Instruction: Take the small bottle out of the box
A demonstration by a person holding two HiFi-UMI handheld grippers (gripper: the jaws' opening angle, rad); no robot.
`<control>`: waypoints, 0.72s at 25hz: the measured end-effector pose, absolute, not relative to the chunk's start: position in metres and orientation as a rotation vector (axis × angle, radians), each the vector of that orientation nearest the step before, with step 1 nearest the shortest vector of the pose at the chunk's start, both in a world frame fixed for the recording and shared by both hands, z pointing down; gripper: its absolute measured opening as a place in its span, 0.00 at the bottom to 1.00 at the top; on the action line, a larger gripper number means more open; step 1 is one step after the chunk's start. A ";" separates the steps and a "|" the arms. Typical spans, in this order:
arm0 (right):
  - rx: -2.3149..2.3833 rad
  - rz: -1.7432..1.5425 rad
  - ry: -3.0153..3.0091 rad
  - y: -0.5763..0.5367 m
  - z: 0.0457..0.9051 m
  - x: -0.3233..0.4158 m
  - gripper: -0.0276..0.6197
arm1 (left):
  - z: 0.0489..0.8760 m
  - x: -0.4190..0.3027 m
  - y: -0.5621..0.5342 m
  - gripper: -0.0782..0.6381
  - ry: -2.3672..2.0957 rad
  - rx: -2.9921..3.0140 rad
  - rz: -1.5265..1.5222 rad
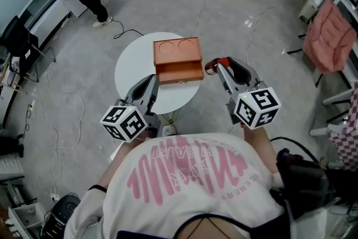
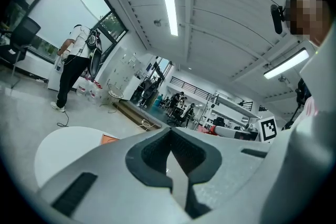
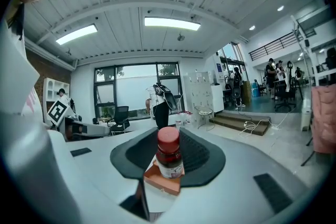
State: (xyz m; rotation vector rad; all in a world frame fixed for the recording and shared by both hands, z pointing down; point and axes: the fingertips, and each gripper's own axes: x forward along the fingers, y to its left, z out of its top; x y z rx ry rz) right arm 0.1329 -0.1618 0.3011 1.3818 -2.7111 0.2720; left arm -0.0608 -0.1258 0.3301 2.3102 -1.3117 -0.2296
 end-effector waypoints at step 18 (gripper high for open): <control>1.361 0.285 -2.680 -0.095 0.322 0.184 0.24 | 0.353 -0.012 -0.055 0.12 -1.330 2.264 -0.246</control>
